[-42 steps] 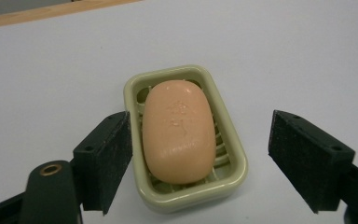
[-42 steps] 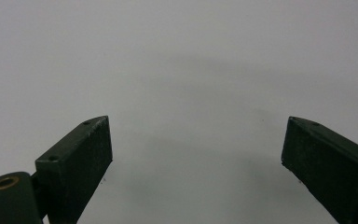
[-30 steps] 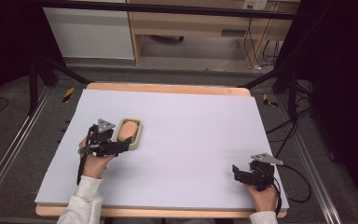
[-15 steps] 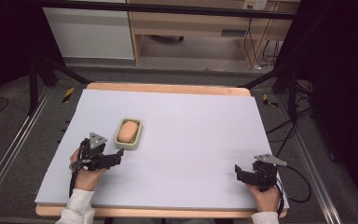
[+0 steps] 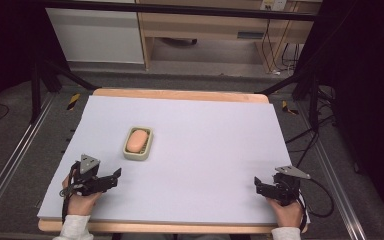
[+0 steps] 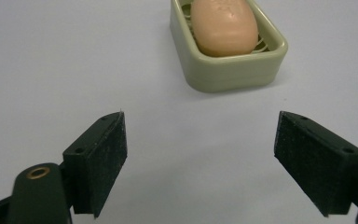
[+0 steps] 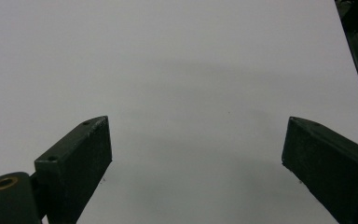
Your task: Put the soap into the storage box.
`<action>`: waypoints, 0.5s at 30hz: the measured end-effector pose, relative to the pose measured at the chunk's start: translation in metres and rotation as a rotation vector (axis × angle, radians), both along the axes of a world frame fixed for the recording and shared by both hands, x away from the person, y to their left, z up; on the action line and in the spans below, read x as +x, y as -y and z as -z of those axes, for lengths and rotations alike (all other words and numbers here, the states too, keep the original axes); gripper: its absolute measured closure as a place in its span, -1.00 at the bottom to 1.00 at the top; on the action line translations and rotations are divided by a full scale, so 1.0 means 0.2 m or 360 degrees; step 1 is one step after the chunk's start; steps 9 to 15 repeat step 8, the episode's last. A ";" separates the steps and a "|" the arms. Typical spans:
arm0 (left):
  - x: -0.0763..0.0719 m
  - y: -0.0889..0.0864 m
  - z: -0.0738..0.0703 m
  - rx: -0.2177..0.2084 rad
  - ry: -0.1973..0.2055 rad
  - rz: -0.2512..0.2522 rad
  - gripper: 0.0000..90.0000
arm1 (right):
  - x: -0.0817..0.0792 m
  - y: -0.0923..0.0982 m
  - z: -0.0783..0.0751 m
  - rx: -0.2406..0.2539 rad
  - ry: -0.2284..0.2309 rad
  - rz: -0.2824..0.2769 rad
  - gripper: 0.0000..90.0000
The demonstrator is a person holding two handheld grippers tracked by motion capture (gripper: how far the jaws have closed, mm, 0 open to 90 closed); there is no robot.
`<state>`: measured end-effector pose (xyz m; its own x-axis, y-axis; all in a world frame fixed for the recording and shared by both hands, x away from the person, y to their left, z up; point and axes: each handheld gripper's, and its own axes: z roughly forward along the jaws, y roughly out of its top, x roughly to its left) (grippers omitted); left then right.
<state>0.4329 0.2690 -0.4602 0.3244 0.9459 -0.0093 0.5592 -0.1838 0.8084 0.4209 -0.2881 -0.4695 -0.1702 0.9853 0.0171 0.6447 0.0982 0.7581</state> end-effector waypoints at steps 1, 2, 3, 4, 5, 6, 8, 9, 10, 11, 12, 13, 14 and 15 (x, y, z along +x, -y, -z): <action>0.00 0.00 0.00 0.0000 0.0000 0.0000 -0.64 | 0.00 0.00 0.00 0.0000 0.0000 0.0000 -0.81; -0.01 -0.01 0.01 -0.0003 0.0003 -0.0014 -0.64 | 0.00 0.01 0.00 -0.0004 0.0002 0.0009 -0.81; -0.01 -0.01 0.01 -0.0010 0.0006 -0.0019 -0.64 | -0.01 0.01 0.00 -0.0009 0.0001 0.0013 -0.81; -0.01 -0.01 0.01 -0.0010 0.0006 -0.0019 -0.65 | -0.01 0.01 0.00 -0.0009 0.0001 0.0013 -0.81; -0.02 -0.02 0.02 -0.0005 0.0006 -0.0022 -0.65 | -0.01 0.01 0.00 -0.0003 0.0003 0.0018 -0.81; -0.02 -0.03 0.02 -0.0010 0.0008 -0.0028 -0.65 | -0.01 0.02 -0.01 -0.0004 0.0009 0.0023 -0.81; -0.02 -0.04 0.02 -0.0002 0.0004 -0.0032 -0.66 | -0.02 0.03 -0.01 0.0005 0.0007 0.0035 -0.81; -0.02 -0.04 0.02 -0.0002 0.0004 -0.0032 -0.66 | -0.02 0.03 -0.01 0.0005 0.0007 0.0035 -0.81; -0.02 -0.04 0.02 -0.0002 0.0004 -0.0032 -0.66 | -0.02 0.03 -0.01 0.0005 0.0007 0.0035 -0.81; -0.02 -0.04 0.02 -0.0002 0.0004 -0.0032 -0.66 | -0.02 0.03 -0.01 0.0005 0.0007 0.0035 -0.81; -0.02 -0.04 0.02 -0.0002 0.0004 -0.0032 -0.66 | -0.02 0.03 -0.01 0.0005 0.0007 0.0035 -0.81; -0.02 -0.04 0.02 -0.0002 0.0004 -0.0032 -0.66 | -0.02 0.03 -0.01 0.0005 0.0007 0.0035 -0.81; -0.02 -0.04 0.02 -0.0002 0.0004 -0.0032 -0.66 | -0.02 0.03 -0.01 0.0005 0.0007 0.0035 -0.81; -0.02 -0.04 0.02 -0.0002 0.0004 -0.0032 -0.66 | -0.02 0.03 -0.01 0.0005 0.0007 0.0035 -0.81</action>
